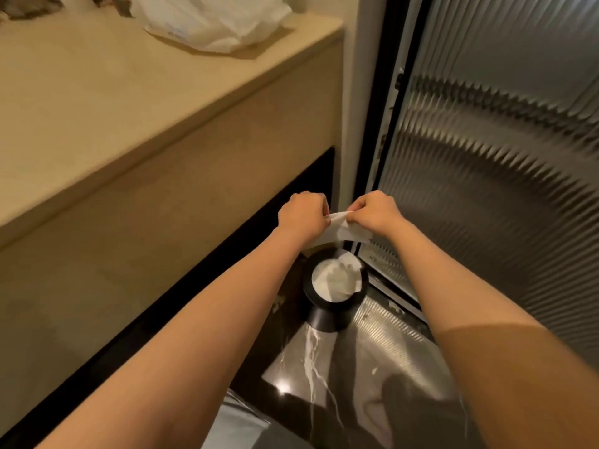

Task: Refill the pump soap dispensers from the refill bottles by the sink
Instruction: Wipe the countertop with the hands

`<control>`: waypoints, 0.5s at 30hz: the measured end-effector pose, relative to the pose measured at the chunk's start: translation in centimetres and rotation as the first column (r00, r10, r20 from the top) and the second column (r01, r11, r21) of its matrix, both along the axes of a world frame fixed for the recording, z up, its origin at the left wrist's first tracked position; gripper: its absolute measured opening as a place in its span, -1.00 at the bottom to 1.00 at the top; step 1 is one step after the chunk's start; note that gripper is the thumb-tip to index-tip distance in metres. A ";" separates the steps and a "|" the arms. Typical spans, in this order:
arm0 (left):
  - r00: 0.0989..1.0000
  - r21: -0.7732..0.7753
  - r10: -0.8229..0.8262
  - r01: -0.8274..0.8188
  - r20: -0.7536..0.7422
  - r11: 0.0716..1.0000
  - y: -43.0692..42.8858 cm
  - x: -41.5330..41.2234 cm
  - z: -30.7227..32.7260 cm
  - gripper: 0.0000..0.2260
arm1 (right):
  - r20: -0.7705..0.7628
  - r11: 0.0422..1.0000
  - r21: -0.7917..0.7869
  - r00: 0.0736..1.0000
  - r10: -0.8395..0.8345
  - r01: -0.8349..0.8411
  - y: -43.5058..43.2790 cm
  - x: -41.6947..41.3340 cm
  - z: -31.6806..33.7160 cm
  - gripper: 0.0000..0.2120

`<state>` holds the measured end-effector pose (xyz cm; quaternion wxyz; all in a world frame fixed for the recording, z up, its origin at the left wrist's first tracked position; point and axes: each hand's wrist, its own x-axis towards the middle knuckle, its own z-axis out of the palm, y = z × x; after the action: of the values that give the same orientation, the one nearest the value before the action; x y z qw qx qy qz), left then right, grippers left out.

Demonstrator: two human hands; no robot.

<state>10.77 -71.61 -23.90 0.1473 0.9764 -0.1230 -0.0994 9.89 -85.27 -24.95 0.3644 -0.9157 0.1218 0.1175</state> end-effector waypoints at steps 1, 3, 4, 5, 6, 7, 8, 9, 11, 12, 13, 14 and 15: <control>1.000 -0.006 0.016 -0.016 -0.020 1.000 -0.3 0.0 -0.7 -0.88 | -0.011 1.000 0.004 1.000 -0.006 0.006 -0.1 -0.1 -0.7 -0.85; 0.997 -0.001 0.030 -0.030 -0.066 1.000 -1.0 0.1 -2.1 -0.88 | -0.046 1.000 0.002 0.999 -0.014 0.014 -0.4 -0.2 -2.2 -0.83; 0.997 0.008 0.030 -0.029 -0.073 1.000 -1.1 0.1 -2.4 -0.88 | -0.058 1.000 -0.002 0.998 -0.006 0.006 -0.4 -0.2 -2.6 -0.83; 0.997 0.024 0.022 -0.020 -0.077 0.999 -1.4 0.1 -3.1 -0.87 | -0.082 1.000 -0.003 0.997 0.000 0.000 -0.6 -0.2 -3.3 -0.83; 0.997 0.051 0.012 -0.009 -0.073 0.999 -1.6 0.2 -3.4 -0.87 | -0.097 1.000 -0.006 0.995 0.005 -0.006 -0.7 -0.1 -3.8 -0.82; 0.998 0.083 -0.002 0.007 -0.066 0.997 -1.9 0.4 -3.8 -0.86 | -0.113 1.000 -0.004 0.994 0.001 -0.001 -0.9 0.0 -4.5 -0.82; 0.998 0.112 -0.018 0.025 -0.061 0.993 -2.0 0.5 -4.1 -0.85 | -0.126 1.000 -0.005 0.992 -0.006 0.005 -0.9 0.0 -4.9 -0.82; 0.998 0.131 -0.030 0.037 -0.054 0.991 -2.1 0.7 -4.4 -0.85 | -0.130 1.000 -0.008 0.991 -0.015 0.014 -1.0 0.1 -5.4 -0.82; 0.997 0.136 -0.030 0.039 -0.067 0.990 -2.2 1.1 -5.2 -0.82 | -0.131 1.000 -0.004 0.991 -0.021 0.020 -0.9 0.3 -6.3 -0.83; 0.996 0.129 -0.029 0.040 -0.089 0.991 -2.3 1.1 -5.5 -0.80 | -0.137 1.000 0.006 0.990 -0.014 0.015 -0.8 0.3 -6.6 -0.81; 0.993 0.126 -0.027 0.042 -0.118 0.991 -2.4 1.3 -6.1 -0.76 | -0.149 1.000 0.014 0.989 -0.001 0.003 -0.7 0.4 -7.0 -0.78; 0.988 0.128 -0.029 0.049 -0.149 0.991 -2.4 1.2 -6.3 -0.73 | -0.171 1.000 0.019 0.985 0.018 -0.015 -0.6 0.4 -7.1 -0.70; 0.986 0.139 -0.024 0.048 -0.167 0.989 -2.3 1.3 -6.8 -0.69 | -0.202 0.999 0.013 0.978 0.041 -0.039 -0.4 0.6 -7.7 -0.60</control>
<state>12.03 -73.95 -30.72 0.0850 0.9705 -0.1205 -0.1910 10.44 -85.71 -32.62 0.3518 -0.8996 0.1391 0.2180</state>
